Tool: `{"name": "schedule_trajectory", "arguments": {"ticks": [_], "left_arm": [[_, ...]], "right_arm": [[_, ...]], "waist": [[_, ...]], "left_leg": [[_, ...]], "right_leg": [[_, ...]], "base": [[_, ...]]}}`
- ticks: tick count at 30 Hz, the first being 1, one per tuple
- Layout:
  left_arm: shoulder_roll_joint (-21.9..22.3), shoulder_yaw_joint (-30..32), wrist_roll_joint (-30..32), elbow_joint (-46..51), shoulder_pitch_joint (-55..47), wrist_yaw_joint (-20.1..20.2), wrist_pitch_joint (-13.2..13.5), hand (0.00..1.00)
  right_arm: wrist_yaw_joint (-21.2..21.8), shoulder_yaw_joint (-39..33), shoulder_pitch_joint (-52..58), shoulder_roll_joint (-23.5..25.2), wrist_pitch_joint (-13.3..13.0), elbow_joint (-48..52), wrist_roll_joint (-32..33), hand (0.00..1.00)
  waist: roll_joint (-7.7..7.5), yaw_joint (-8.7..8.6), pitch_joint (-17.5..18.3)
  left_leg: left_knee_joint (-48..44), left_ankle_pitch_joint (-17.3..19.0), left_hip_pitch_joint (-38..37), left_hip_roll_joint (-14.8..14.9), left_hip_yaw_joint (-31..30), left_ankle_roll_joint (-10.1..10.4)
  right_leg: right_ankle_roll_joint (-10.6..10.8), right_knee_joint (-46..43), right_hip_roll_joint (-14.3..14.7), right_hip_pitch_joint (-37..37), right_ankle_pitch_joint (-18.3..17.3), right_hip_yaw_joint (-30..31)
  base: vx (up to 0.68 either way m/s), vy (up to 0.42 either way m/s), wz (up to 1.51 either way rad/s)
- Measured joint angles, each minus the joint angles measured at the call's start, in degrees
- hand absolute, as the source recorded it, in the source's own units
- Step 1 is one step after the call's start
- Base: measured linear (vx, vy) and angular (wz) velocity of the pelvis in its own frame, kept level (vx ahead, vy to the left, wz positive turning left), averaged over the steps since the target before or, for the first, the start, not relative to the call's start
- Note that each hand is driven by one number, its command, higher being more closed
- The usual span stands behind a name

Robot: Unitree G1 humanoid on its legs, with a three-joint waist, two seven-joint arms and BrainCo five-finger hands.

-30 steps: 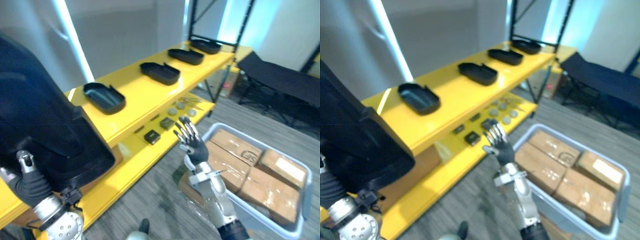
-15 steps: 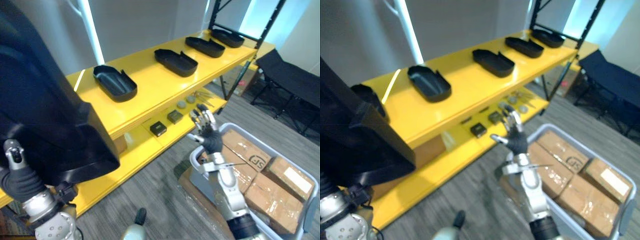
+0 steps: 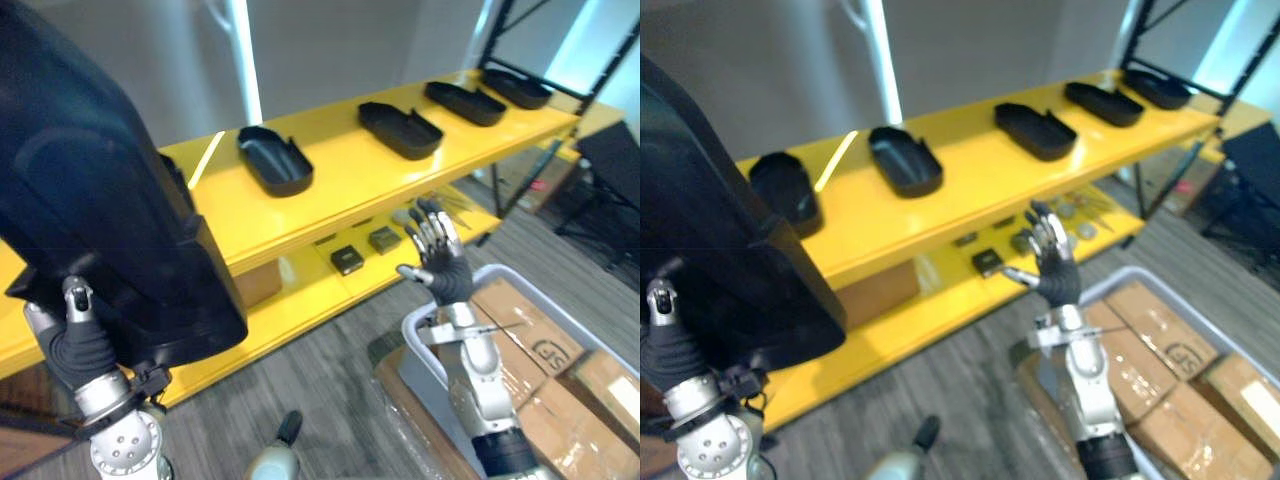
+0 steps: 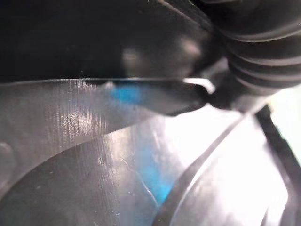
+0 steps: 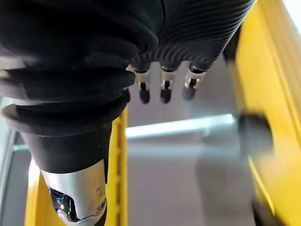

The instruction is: Walk over and take plastic housings, then place them on the shelf

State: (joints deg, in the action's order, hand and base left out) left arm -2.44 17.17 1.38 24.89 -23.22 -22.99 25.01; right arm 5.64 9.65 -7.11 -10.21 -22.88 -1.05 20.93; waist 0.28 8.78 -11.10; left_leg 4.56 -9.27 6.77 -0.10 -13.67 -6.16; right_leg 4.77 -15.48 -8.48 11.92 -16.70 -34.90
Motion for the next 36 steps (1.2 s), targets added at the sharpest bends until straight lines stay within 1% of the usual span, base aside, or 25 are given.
{"name": "schedule_trajectory", "arguments": {"ticks": [1, 2, 3, 4, 5, 6, 7, 8, 9, 10, 11, 12, 13, 15, 17, 18, 19, 20, 21, 25, 27, 31, 34, 35, 36], "left_arm": [[0.6, 0.2, -0.9, -0.6, 0.0, 1.0, 0.0, 1.0], [1.0, 0.0, -1.6, -2.0, 0.5, 2.2, 0.2, 1.0], [1.0, 0.3, -2.7, -2.7, 0.3, 3.0, 0.9, 1.0], [1.0, 0.3, -3.1, -2.7, 0.0, 3.1, 1.0, 1.0], [1.1, 0.2, -3.3, -2.7, -0.2, 3.0, 1.5, 1.0], [1.1, -0.2, -3.2, -2.6, -0.3, 3.2, 2.7, 1.0], [1.2, -1.0, -3.2, -2.4, -0.5, 3.5, 3.1, 1.0], [0.8, -3.1, -3.0, -2.3, 0.9, 4.5, 3.5, 1.0], [0.8, -4.0, -2.9, -1.9, 2.8, 5.8, 3.6, 1.0], [0.6, -4.0, -2.6, -2.3, 4.9, 6.2, 3.7, 1.0], [0.6, -3.8, -2.6, -2.6, 5.8, 6.4, 3.6, 1.0], [0.9, -4.1, -3.1, -2.7, 5.0, 6.5, 3.3, 1.0], [0.4, -4.6, -3.2, -2.7, 5.1, 7.3, 3.1, 1.0], [0.1, -5.0, -3.1, -2.5, 5.2, 8.4, 3.0, 1.0], [-1.4, -6.3, -3.3, -2.5, 5.4, 9.8, 2.6, 1.0], [-2.0, -7.1, -3.3, -2.6, 5.5, 10.0, 2.4, 1.0], [-3.6, -8.9, -3.2, -2.7, 6.2, 10.7, 2.1, 1.0], [-4.2, -9.5, -3.2, -2.8, 6.7, 10.7, 2.0, 1.0], [-4.7, -10.1, -3.2, -3.0, 7.8, 10.6, 1.6, 1.0], [-4.0, -10.1, -3.1, -3.2, 7.3, 7.7, -0.5, 1.0], [-3.4, -10.5, -2.8, -3.2, 7.2, 7.6, -1.0, 1.0], [-3.3, -10.7, -0.5, -3.2, 6.8, 8.1, -0.5, 1.0], [-3.4, -10.6, 1.4, -3.2, 7.6, 8.5, 0.4, 1.0], [-3.4, -10.6, 1.4, -3.6, 8.6, 9.0, 0.5, 1.0], [-3.6, -10.6, 1.4, -4.5, 9.9, 9.7, 0.5, 1.0]], "right_arm": [[-0.7, -0.1, 0.2, -0.4, 0.2, 0.0, -0.9, 0.0], [-1.2, -0.9, 0.7, -1.8, 0.3, -0.4, -2.1, 0.0], [-1.7, -1.2, 0.7, -2.4, 0.3, -1.5, -2.3, 0.0], [-1.7, -1.3, 0.8, -2.5, 0.3, -2.0, -2.3, 0.0], [-1.7, -1.9, 1.7, -2.5, 0.2, -2.0, -2.0, 0.0], [-1.6, -3.1, 3.2, -2.7, 0.1, -1.4, -2.0, 0.0], [-1.6, -4.0, 4.0, -3.1, -0.2, -0.9, -1.9, 0.0], [-2.0, -6.3, 5.2, -3.2, -0.8, -1.0, -1.5, 0.0], [-1.9, -8.1, 5.3, -3.1, -1.2, -0.9, -1.5, 0.0], [-1.9, -9.3, 5.6, -2.2, -1.9, -1.1, -1.4, 0.0], [-2.0, -10.0, 5.8, -1.1, -2.2, -1.6, -1.3, 0.0], [-2.0, -9.7, 6.4, -0.8, -2.4, -0.7, -1.4, 0.0], [-2.2, -9.9, 7.0, -0.2, -2.8, -0.4, -1.6, 0.0], [-2.5, -9.8, 7.1, 0.2, -2.9, -0.2, -2.6, 0.0], [-3.2, -9.9, 7.2, 0.6, -3.6, 0.9, -3.7, 0.0], [-3.3, -10.2, 7.4, 0.9, -3.6, 0.9, -3.7, 0.0], [-3.8, -10.7, 8.8, 1.5, -3.5, 1.1, -3.8, 0.0], [-4.1, -10.6, 9.4, 1.7, -3.3, 1.1, -3.9, 0.0], [-4.3, -10.5, 10.4, 2.3, -3.1, 1.3, -3.9, 0.0], [-2.9, -8.4, 10.6, 2.9, -3.2, 3.5, -5.0, 0.0], [-2.3, -7.8, 10.5, 3.1, -3.2, 3.7, -5.0, 0.0], [-4.1, -7.8, 10.2, 3.0, -3.6, 3.3, -6.1, 0.0], [-6.6, -7.8, 9.0, 2.8, -4.0, 1.8, -6.3, 0.0], [-8.1, -7.9, 9.0, 2.8, -4.5, 1.7, -7.2, 0.0], [-9.1, -7.9, 9.2, 2.8, -4.9, 1.6, -8.0, 0.0]], "waist": [[-0.41, -0.34, -0.2], [-0.39, -0.73, -1.1], [-0.53, 0.3, -1.3], [-0.58, 0.45, -1.2], [-0.74, 0.4, -1.2], [0.24, -0.38, -0.6], [2.02, -0.83, 0.0], [2.15, -3.34, 0.2], [1.81, -5.66, 0.5], [0.64, -6.76, 0.0], [-0.71, -5.59, -0.9], [0.03, -6.04, -0.7], [0.7, -6.48, -0.4], [0.89, -6.42, -0.1], [1.28, -6.94, 0.8], [1.4, -7.14, 0.8], [1.47, -7.85, 0.9], [1.49, -8.12, 0.9], [1.46, -8.32, 0.9], [1.43, -7.78, 1.2], [1.43, -7.65, 1.2], [1.62, -7.37, 1.2], [2.42, -6.9, 1.4], [2.91, -6.97, 1.1], [3.26, -7.25, 0.9]], "left_leg": [[-1.2, 1.8, 0.8, 0.5, 4.5, -2.8], [-5.7, 5.1, 3.5, 2.0, 12.5, -4.2], [-12.9, 6.5, 6.7, 3.9, 19.3, -2.8], [-17.0, 6.7, 7.7, 4.7, 21.4, -3.2], [-24.6, 7.5, 8.2, 5.4, 25.4, -4.2], [-28.1, 10.0, 7.5, 6.5, 29.3, -4.3], [-26.6, 9.7, 7.5, 6.0, 30.4, -3.8], [-19.2, 5.7, 6.8, 3.3, 26.7, -1.0], [-9.3, 3.7, 5.3, 1.8, 24.5, 1.4], [-10.7, 5.3, 6.8, 1.6, 28.0, -1.0], [-18.4, 7.2, 7.1, 3.7, 30.9, -1.1], [-17.5, 9.1, 4.3, 4.4, 31.4, 4.3], [-12.9, 8.5, 1.5, 2.8, 31.1, 5.7], [-10.2, 7.6, -0.2, 1.4, 31.0, 5.2], [-6.0, 6.4, -1.5, -1.4, 29.3, 4.3], [-4.5, 5.9, -2.1, -2.1, 28.7, 4.3], [-1.2, 4.6, -3.6, -3.6, 26.2, 4.0], [-0.2, 4.1, -4.1, -4.1, 25.1, 4.0], [0.4, 3.9, -4.2, -4.6, 23.4, 4.0], [0.1, 2.3, -2.5, -5.0, 20.8, 4.5], [0.1, 0.0, -0.8, -5.0, 18.6, 4.2], [0.1, -0.9, -1.4, -5.0, 15.7, 5.1], [0.4, 0.3, -1.7, -5.0, 15.9, 4.7], [0.4, 0.6, -2.2, -4.9, 16.0, 4.4], [0.4, 0.9, -2.9, -5.0, 16.4, 4.0]], "right_leg": [[0.1, 1.0, 0.3, 1.2, 1.0, -1.6], [-0.1, 2.7, 0.3, 2.6, 2.2, -2.8], [-0.5, 2.5, -0.5, 2.6, 1.6, -4.8], [-0.6, 2.1, -1.2, 2.6, 1.4, -5.7], [-0.4, 1.1, -2.6, 2.5, 1.2, -7.0], [-0.1, -1.2, -3.0, 2.0, 1.0, -7.7], [-0.4, -3.1, -2.4, 1.4, 0.7, -7.7], [-5.2, -5.3, -2.3, -1.8, -2.2, -4.8], [-7.7, -0.3, 0.4, -4.6, -2.0, -1.7], [-2.8, 1.6, -0.5, -4.5, 0.9, -3.0], [-1.3, 1.2, -2.1, -4.8, 1.9, -3.4], [-0.3, 1.2, -2.4, -3.8, 2.6, -4.0], [0.4, 1.6, -3.1, -2.7, 3.1, -4.5], [0.6, 2.6, -3.6, -1.8, 4.2, -4.4], [0.6, 2.8, -4.6, -1.6, 4.3, -3.3], [0.6, 2.4, -4.7, -1.8, 4.3, -1.4], [0.2, 0.8, -5.0, -2.0, 4.1, 4.5], [0.0, 0.1, -4.9, -2.2, 3.9, 6.7], [-1.0, -0.3, -4.7, -2.2, 3.2, 9.7], [-1.1, 2.3, -3.5, -1.9, 3.1, 10.3], [-0.2, 3.0, -2.4, -1.9, 2.6, 9.6], [0.3, 2.6, -1.5, 0.0, 2.4, 7.9], [0.3, 0.3, -1.9, 0.1, 2.4, 7.8], [0.3, -2.6, -2.6, -0.4, 2.4, 7.7], [-0.1, -8.2, -4.1, -1.9, 2.4, 8.0]], "base": [[-0.07, -0.118, 1.73], [-0.08, -0.032, 1.47], [-0.06, 0.002, 1.19], [-0.01, 0.044, 0.64], [0.05, 0.018, 0.47], [0.06, 0.027, 0.61], [0.02, 0.073, 1.25], [-0.1, 0.051, 1.7], [-0.15, 0.039, 2.1], [-0.14, -0.043, 1.32], [-0.02, -0.036, 0.81], [0.03, 0.014, 0.34], [0.05, 0.09, 0.33], [0.02, 0.143, 0.18], [0.01, 0.166, 0.36], [0.0, 0.151, 0.71], [-0.01, 0.136, 0.74], [-0.01, 0.097, 0.98], [0.0, 0.038, 0.67], [0.01, -0.073, 0.45], [0.01, -0.144, 0.57], [-0.02, -0.13, 0.42], [-0.03, -0.022, 0.08], [0.0, 0.029, 0.21], [0.02, 0.058, 0.29]]}}
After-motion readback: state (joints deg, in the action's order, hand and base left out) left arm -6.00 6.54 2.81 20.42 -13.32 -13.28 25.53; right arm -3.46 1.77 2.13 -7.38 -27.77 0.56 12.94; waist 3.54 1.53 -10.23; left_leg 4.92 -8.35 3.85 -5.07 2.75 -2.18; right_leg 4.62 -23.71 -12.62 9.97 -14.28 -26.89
